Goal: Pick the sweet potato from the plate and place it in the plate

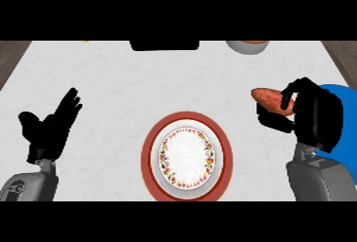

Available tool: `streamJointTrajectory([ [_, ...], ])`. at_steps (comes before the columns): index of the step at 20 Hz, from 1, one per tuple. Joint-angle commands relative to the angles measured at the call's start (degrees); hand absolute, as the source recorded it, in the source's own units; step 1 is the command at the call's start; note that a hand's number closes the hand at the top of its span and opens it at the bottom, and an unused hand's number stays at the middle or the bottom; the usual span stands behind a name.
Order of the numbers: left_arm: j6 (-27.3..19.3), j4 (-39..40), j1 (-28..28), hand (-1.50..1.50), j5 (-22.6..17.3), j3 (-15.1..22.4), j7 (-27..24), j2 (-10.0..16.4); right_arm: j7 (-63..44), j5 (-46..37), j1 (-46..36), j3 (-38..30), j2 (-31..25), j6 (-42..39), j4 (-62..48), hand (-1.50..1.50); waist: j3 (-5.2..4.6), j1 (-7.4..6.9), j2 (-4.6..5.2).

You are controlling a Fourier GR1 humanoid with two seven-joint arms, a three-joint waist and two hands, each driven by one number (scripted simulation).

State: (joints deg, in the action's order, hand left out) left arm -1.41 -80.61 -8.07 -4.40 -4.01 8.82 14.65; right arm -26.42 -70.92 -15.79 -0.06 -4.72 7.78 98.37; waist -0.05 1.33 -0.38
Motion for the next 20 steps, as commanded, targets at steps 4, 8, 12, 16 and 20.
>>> streamJointTrajectory([
  [4, -1.8, -1.7, -1.8, 0.00, 1.9, 1.9, 2.9, -2.1, 1.0, 9.1, 7.6, -10.5, -2.3, 3.9, 7.3, 1.50, 0.09, -0.75, 0.27],
  [8, 1.1, -1.0, -1.3, 0.00, 0.5, -0.3, 1.5, 0.0, 3.2, 15.7, 2.9, -19.7, -8.1, 3.2, -1.0, 1.50, 0.07, -1.35, 0.40],
  [12, 2.7, -2.5, 0.7, 0.00, 0.2, -0.3, 0.8, 0.1, 8.0, 21.1, 2.8, -25.6, -13.3, 3.6, -7.5, 1.50, 0.09, -1.58, 0.38],
  [16, -1.0, 1.8, -2.9, 0.00, 3.1, 0.5, -0.1, -3.0, 14.7, 22.5, 4.0, -27.3, -15.4, 6.9, -16.7, 1.50, 0.08, -1.35, 0.50],
  [20, 0.8, -1.0, -1.1, 0.00, 2.5, 0.3, 0.5, -1.5, 18.9, 25.6, 6.3, -29.7, -21.4, 0.6, -22.9, 1.50, 0.10, -1.30, 0.48],
])
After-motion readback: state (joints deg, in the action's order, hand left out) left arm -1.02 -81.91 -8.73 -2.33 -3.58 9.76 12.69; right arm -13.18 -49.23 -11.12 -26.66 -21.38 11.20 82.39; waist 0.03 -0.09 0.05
